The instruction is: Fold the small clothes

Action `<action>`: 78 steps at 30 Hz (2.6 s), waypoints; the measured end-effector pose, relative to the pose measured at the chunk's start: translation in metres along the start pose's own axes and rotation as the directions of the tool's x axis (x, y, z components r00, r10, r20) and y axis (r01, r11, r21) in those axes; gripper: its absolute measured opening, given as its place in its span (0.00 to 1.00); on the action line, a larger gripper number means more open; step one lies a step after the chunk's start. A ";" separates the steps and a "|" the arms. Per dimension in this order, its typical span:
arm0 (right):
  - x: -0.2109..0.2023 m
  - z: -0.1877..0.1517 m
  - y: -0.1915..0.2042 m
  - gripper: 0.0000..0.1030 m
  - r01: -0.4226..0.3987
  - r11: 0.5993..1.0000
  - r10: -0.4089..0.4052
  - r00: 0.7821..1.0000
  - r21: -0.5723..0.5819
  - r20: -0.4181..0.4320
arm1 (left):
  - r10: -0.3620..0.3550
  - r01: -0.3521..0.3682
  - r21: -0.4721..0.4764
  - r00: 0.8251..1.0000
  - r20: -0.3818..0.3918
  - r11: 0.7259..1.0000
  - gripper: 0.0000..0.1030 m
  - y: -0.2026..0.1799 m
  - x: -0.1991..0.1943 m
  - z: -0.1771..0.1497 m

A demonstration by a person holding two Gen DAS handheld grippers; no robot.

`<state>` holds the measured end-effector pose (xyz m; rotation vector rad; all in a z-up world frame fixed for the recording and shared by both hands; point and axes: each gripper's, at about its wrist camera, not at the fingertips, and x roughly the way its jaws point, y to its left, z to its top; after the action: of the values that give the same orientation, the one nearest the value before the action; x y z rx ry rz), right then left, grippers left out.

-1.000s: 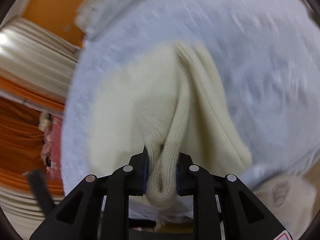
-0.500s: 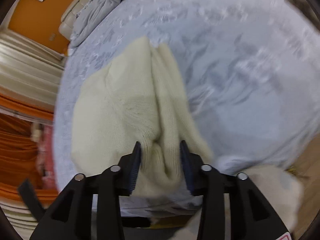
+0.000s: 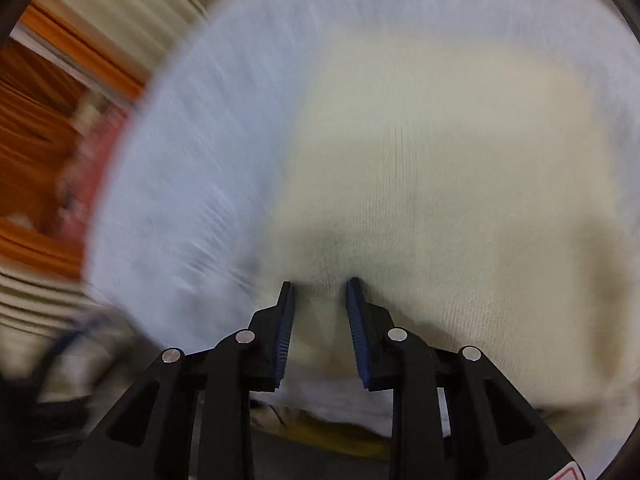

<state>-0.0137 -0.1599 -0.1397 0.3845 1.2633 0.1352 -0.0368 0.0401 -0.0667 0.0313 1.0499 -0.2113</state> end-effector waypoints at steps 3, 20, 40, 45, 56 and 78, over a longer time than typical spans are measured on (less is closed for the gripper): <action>-0.033 0.004 0.009 0.24 -0.018 1.000 0.018 0.999 -0.001 0.034 | -0.007 0.007 -0.010 1.000 -0.005 1.000 0.74 0.005 -0.002 0.000; -0.088 0.005 -0.121 0.17 0.036 0.958 -0.090 0.980 0.286 0.179 | -0.089 0.091 0.110 0.996 -0.027 0.990 0.80 -0.060 0.005 0.011; -0.148 0.032 -0.047 0.21 -0.043 0.996 0.015 0.940 0.073 0.341 | -0.046 0.054 0.130 0.997 -0.063 0.990 0.85 -0.066 0.018 0.011; -0.035 0.060 -0.017 0.19 0.003 1.000 -0.002 0.999 -0.022 0.054 | -0.042 0.049 0.110 0.997 -0.061 0.993 0.85 -0.059 0.015 0.011; -0.067 0.021 -0.082 0.14 0.258 0.959 -0.267 0.960 0.115 0.079 | -0.053 0.059 0.064 0.995 -0.081 0.996 0.85 -0.041 0.020 0.011; -0.098 0.027 -0.144 0.19 -0.003 0.954 -0.079 0.963 0.301 0.259 | -0.121 0.128 0.117 0.991 -0.064 0.985 0.86 -0.105 0.026 0.051</action>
<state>-0.0334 -0.3292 -0.0961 0.6184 1.0216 -0.1416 -0.0001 -0.0737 -0.0559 0.0812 1.0957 -0.3894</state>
